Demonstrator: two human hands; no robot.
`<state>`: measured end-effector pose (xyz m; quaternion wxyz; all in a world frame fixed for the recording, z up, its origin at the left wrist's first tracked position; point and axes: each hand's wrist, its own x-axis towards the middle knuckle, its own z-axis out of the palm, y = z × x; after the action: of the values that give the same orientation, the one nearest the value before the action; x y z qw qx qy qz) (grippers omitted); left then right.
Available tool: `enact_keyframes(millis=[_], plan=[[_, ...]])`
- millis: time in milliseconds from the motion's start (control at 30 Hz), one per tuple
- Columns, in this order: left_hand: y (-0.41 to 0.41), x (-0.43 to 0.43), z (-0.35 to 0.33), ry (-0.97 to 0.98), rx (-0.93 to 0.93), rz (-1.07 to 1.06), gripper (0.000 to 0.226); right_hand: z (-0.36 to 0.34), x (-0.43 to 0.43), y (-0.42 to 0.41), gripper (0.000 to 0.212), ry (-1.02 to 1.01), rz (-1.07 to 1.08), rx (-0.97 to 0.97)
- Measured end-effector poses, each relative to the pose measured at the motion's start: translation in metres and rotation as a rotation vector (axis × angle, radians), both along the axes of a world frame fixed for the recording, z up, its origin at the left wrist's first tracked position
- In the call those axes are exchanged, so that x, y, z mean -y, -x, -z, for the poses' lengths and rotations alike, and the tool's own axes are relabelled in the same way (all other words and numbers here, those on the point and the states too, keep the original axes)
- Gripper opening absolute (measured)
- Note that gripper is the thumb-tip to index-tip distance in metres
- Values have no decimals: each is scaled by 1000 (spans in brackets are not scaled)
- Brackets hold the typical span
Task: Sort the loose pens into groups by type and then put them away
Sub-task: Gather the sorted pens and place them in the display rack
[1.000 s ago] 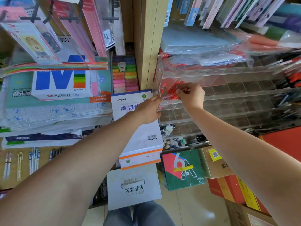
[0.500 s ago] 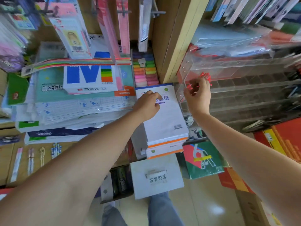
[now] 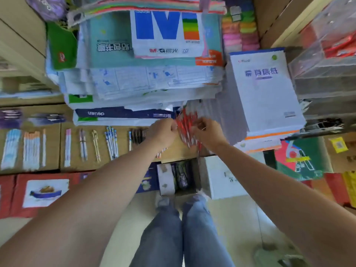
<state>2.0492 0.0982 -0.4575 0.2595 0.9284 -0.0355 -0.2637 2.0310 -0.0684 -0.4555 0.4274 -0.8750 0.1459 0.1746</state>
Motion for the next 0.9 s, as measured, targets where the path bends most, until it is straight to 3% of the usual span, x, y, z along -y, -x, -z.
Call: enact_keyframes(millis=[200, 400, 533, 733, 900], plan=[[26, -25, 120, -66, -130, -84, 28, 114, -10, 18, 22, 129, -54, -177], [32, -19, 205, -139, -66, -190, 49, 190, -8, 11, 23, 268, -51, -108], [24, -5, 232, -228, 8, -233, 65, 221, -6, 1, 35, 269, -68, -7], [10, 7, 242, -317, 34, -207, 62, 238, -9, -9, 48, 411, -79, -27], [4, 2, 249, -516, 88, 7, 60, 235, -12, -18, 47, 499, -138, -93]])
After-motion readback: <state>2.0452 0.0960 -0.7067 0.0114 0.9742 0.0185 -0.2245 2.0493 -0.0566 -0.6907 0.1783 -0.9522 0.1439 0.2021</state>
